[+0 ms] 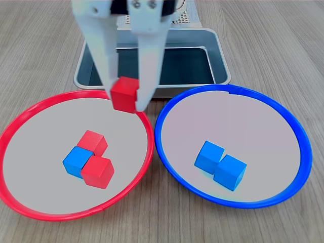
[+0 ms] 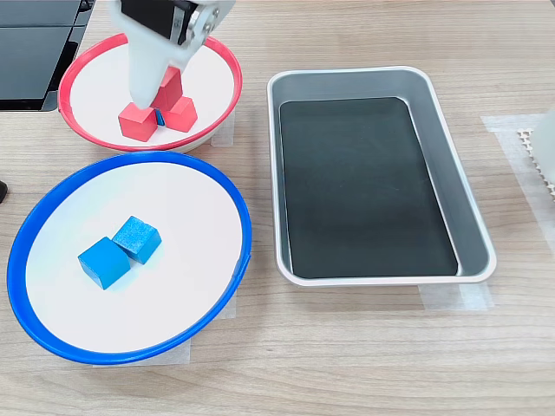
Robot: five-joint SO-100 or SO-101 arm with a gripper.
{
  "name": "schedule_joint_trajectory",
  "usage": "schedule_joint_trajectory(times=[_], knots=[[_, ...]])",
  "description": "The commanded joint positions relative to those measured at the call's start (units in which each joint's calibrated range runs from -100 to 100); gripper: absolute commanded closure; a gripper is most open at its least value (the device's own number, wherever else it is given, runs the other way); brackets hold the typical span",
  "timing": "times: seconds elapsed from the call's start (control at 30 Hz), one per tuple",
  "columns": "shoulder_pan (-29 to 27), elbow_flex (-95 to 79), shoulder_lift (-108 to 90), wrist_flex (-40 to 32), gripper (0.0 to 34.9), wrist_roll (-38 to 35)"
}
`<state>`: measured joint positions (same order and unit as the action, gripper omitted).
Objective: Relocate any misplaced blocks to their matching dishes.
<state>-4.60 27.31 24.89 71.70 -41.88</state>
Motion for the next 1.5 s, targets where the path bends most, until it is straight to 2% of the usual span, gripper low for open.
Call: schedule_joint_trajectory(times=[0.0,0.23,0.93,1.13,1.47], knots=[[-3.4,0.7,-1.8,-0.8,34.6,-2.7],[-4.8,1.0,2.0,-2.6,34.6,-3.5],[-2.2,9.1,13.3,-6.6,34.6,-2.6],[-2.6,10.0,13.6,-4.7,28.4,-3.8],[-2.8,11.3,13.4,-4.2,25.0,-4.2]])
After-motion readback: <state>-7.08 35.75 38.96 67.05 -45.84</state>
